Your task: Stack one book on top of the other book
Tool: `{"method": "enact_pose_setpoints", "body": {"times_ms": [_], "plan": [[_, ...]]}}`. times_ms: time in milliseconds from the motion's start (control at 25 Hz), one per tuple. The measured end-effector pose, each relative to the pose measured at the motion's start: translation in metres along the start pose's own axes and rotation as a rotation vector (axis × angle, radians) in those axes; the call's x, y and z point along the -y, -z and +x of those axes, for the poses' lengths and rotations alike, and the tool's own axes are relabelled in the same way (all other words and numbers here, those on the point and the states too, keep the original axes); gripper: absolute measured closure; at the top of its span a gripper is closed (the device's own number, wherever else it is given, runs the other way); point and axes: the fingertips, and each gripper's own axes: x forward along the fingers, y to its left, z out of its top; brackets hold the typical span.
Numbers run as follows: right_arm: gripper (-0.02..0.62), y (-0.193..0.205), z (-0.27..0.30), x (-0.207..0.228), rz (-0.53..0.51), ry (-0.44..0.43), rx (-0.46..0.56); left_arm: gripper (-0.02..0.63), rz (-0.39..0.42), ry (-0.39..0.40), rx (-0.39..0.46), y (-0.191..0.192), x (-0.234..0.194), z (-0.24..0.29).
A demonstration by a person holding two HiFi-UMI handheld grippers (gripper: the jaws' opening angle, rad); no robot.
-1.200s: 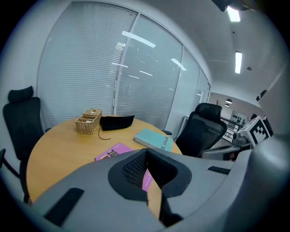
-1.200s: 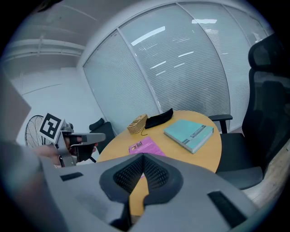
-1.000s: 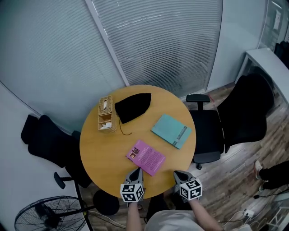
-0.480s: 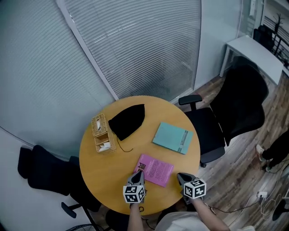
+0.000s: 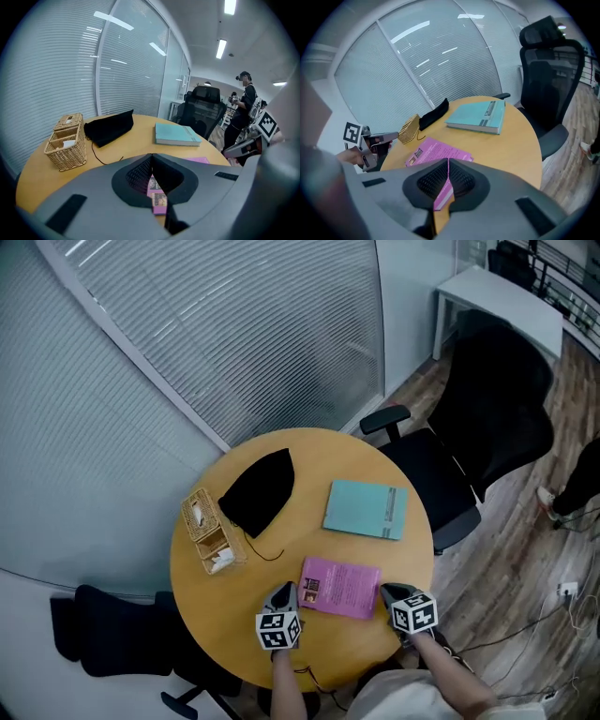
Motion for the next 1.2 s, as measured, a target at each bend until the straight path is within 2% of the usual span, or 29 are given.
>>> {"method": "enact_pose_setpoints", "body": {"times_ms": [80, 240, 360, 440, 600, 720, 920, 1080, 1200], "plan": [[0.571, 0.005, 0.009, 0.002, 0.039, 0.023, 0.002, 0.578, 0.022, 0.016, -0.035, 0.011, -0.008, 0.011], [0.569, 0.017, 0.017, 0.004, 0.108, 0.067, 0.009, 0.577, 0.006, 0.060, -0.085, 0.032, -0.011, 0.030], [0.554, 0.030, 0.023, 0.001, 0.138, 0.062, -0.004, 0.575, 0.017, 0.079, -0.117, 0.046, -0.009, 0.040], [0.475, 0.037, 0.027, -0.002, 0.154, 0.046, -0.011, 0.530, 0.016, 0.093, -0.131, 0.053, -0.007, 0.044], [0.400, 0.049, 0.031, -0.001, 0.242, 0.049, -0.004, 0.435, 0.000, 0.143, -0.171, 0.066, -0.001, 0.054], [0.342, 0.060, 0.037, -0.003, 0.258, 0.049, -0.043, 0.362, -0.034, 0.179, -0.197, 0.075, 0.004, 0.061], [0.334, 0.070, 0.042, -0.009, 0.282, 0.041, -0.058, 0.307, -0.088, 0.221, -0.243, 0.088, 0.009, 0.070], [0.347, 0.072, 0.049, -0.011, 0.280, 0.036, -0.065, 0.307, -0.168, 0.237, -0.243, 0.093, 0.011, 0.073], [0.373, 0.069, 0.052, -0.007, 0.277, 0.065, -0.060, 0.319, -0.183, 0.245, -0.244, 0.092, 0.014, 0.074]]}}
